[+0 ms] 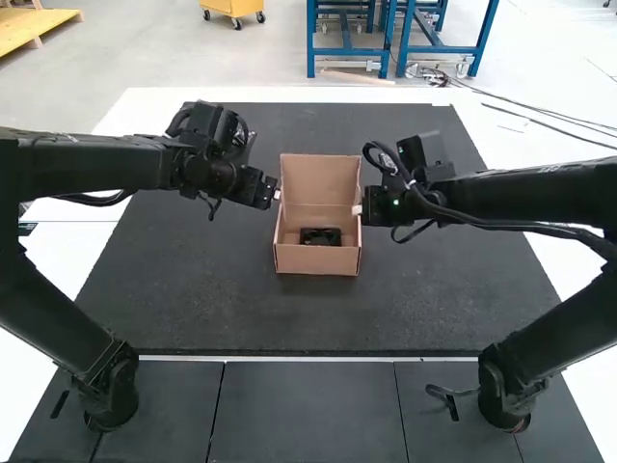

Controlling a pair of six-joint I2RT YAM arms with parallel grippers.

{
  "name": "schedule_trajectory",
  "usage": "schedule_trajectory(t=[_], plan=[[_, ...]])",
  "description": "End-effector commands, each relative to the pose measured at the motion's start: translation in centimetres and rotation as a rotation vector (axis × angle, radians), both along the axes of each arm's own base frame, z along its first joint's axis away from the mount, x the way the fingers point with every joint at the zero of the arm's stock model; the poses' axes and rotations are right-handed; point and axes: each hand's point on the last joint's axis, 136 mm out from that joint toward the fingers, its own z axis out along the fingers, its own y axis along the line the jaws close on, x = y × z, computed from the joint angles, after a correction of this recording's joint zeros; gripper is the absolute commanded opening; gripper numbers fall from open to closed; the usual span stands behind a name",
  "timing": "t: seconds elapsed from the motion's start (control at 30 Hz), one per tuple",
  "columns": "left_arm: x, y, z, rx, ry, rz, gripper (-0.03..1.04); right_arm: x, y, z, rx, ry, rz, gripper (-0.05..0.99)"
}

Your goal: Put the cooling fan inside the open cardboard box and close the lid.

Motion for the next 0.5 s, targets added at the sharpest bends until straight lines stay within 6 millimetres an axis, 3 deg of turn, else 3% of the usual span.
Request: schedule_trajectory(t=[0.0,0.47], plan=[[-0.6,-0.5,0.8,-0.018,-0.015,-0.025,0.96,-0.8,0.4,0.3,0.006,-0.009,0.029,-0.01],[-1.6,-1.0,-0.2,-0.041,0.021,-0.062,0.96,-2.0,0.4,-1.1,-0.011,0.015,0.049,-0.01]])
